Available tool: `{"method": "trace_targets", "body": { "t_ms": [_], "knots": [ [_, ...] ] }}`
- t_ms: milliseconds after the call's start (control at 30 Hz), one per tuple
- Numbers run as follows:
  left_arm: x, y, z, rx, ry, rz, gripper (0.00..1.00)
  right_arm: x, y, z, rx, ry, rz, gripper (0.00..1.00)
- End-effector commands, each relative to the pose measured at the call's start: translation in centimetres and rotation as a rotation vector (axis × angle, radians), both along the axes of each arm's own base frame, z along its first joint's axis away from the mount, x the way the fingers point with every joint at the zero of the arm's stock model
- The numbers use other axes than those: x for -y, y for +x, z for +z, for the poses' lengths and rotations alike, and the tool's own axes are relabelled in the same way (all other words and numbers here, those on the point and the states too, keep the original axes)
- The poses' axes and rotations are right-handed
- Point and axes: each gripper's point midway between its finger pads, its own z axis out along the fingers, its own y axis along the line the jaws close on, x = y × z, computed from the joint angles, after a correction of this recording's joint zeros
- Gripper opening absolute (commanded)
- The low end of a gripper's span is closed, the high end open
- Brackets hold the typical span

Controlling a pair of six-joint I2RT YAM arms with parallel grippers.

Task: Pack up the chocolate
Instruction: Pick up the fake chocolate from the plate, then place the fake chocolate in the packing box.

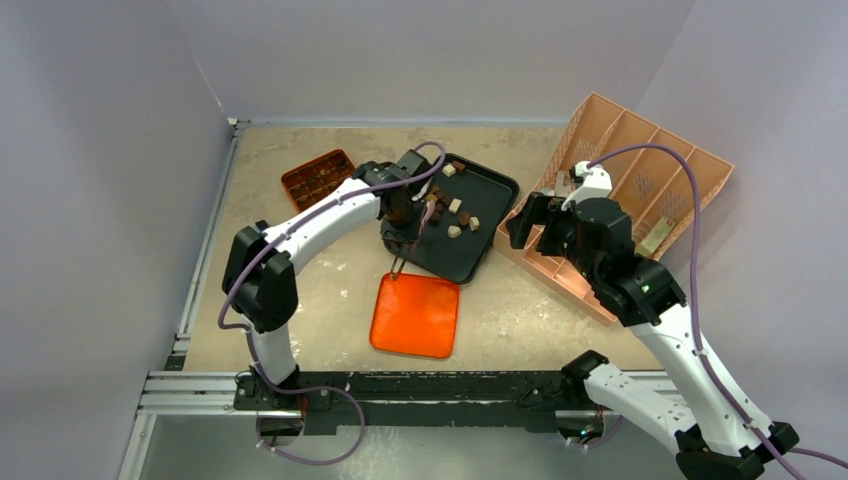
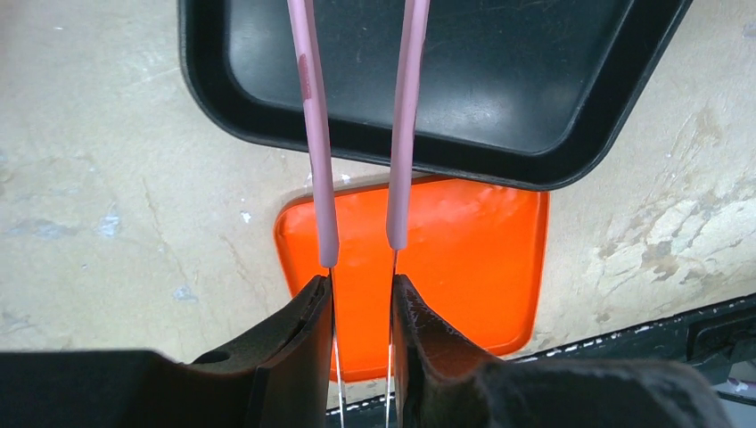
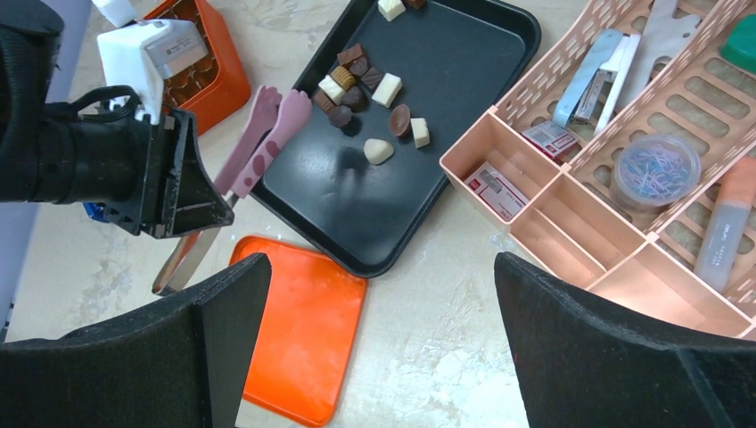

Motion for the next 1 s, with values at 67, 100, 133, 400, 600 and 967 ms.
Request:
{"method": "trace_targets", "body": {
  "t_ms": [67, 100, 133, 400, 600, 967],
  "knots": [
    [-1.8, 1.7, 4.3, 0.12, -0.019, 0.082, 0.21, -0.4, 0.6, 1.7, 0.06, 0.042, -0.005, 0.97],
    [-2.3, 1.9, 4.5, 0.123, -0.018, 0.094, 0.21, -0.5, 0.6, 1.7, 0.058, 0.042, -0.001, 0.97],
    [-2.7, 2.1, 4.6, 0.125, -0.016, 0.104, 0.21, -0.5, 0.6, 1.6, 0.056, 0.042, -0.002, 0.97],
    [-8.6, 4.8, 5.8, 0.153, -0.001, 0.257, 0.2, -0.6, 0.2, 1.5, 0.047, 0.049, 0.014, 0.97],
    [-14.0, 6.8, 6.6, 0.205, 0.059, 0.406, 0.2, -0.8, 0.3, 1.3, 0.042, 0.034, 0.026, 0.97],
    [-20.9, 9.2, 5.4, 0.225, 0.079, 0.625, 0.19, -0.9, 0.8, 1.2, 0.038, 0.007, 0.033, 0.97]
  ]
}}
